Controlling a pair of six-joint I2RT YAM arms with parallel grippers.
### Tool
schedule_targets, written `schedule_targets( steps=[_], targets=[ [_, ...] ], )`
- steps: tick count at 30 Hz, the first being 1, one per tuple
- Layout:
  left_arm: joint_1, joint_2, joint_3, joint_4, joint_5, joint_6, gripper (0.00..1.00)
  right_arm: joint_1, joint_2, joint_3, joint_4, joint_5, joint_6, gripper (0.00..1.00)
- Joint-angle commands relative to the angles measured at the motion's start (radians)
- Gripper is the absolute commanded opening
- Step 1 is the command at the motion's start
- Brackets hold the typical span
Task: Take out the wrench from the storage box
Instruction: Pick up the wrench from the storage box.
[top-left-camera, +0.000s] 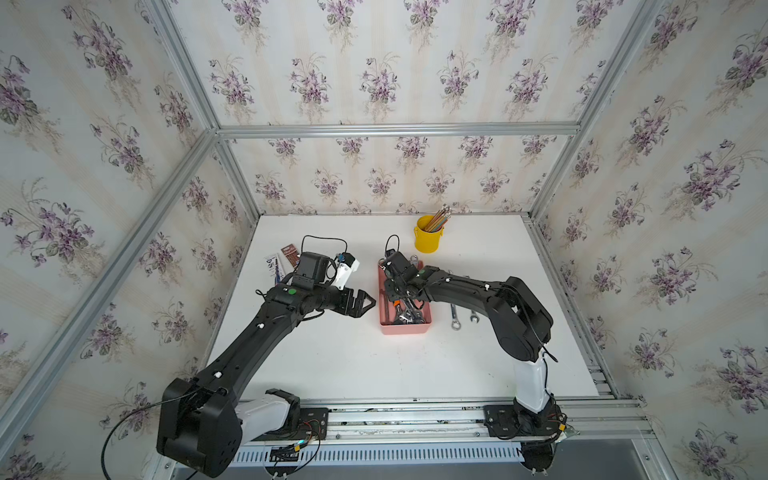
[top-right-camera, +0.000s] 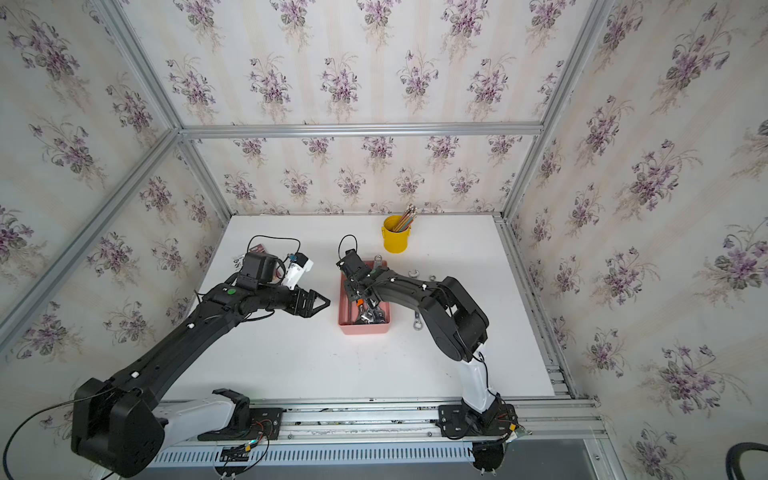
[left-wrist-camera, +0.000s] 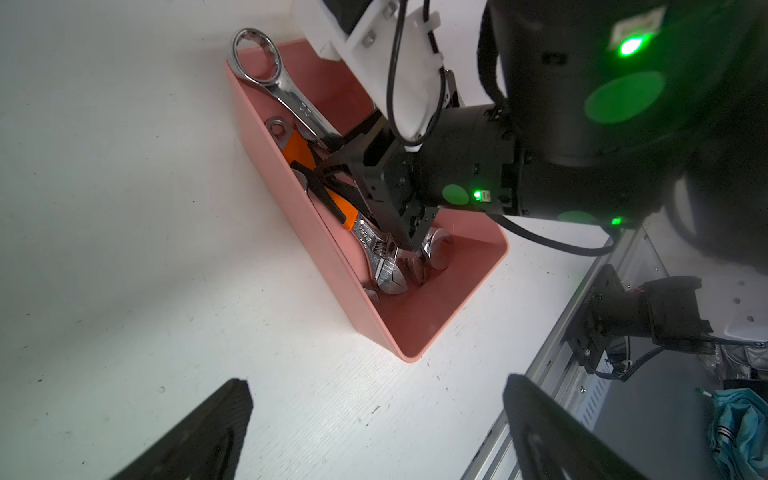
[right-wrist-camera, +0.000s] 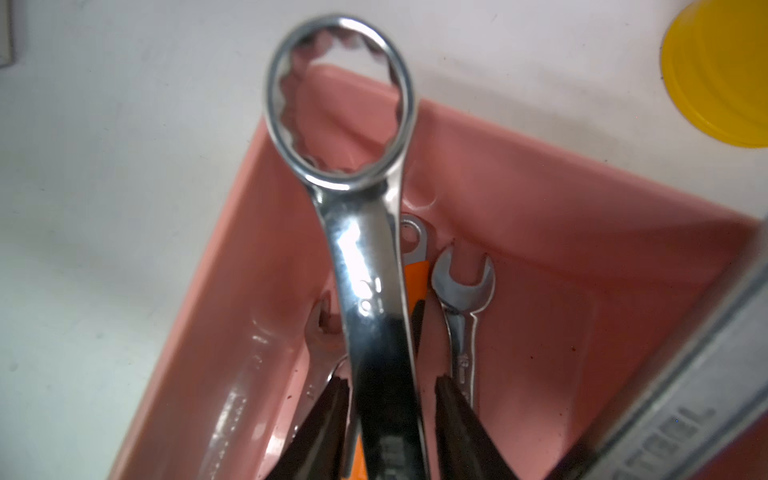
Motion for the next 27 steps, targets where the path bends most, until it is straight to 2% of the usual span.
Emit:
schedule_targets(
  steps=[1, 4, 8, 10, 15, 27],
  targets=[
    [0.002, 0.001, 0.003, 0.011, -0.005, 0.005, 0.99, 0.013, 0.011, 0.018, -0.03, 0.088, -0.005, 0.36],
    [0.002, 0.012, 0.004, 0.014, -0.004, 0.008, 0.99, 0.019, 0.025, 0.03, -0.048, 0.136, -0.01, 0.32],
    [0.004, 0.022, 0.007, 0.012, -0.002, 0.015, 0.99, 0.022, 0.019, 0.041, -0.051, 0.148, -0.009, 0.18],
    [0.006, 0.025, 0.005, 0.011, -0.004, 0.02, 0.99, 0.026, 0.017, 0.047, -0.05, 0.154, -0.016, 0.15],
    [0.008, 0.023, -0.003, 0.012, -0.003, 0.023, 0.99, 0.029, 0.024, 0.06, -0.061, 0.145, -0.006, 0.11],
    [0.015, 0.016, -0.015, 0.021, 0.011, 0.023, 0.99, 0.03, -0.091, 0.011, -0.05, 0.097, 0.046, 0.07]
  ],
)
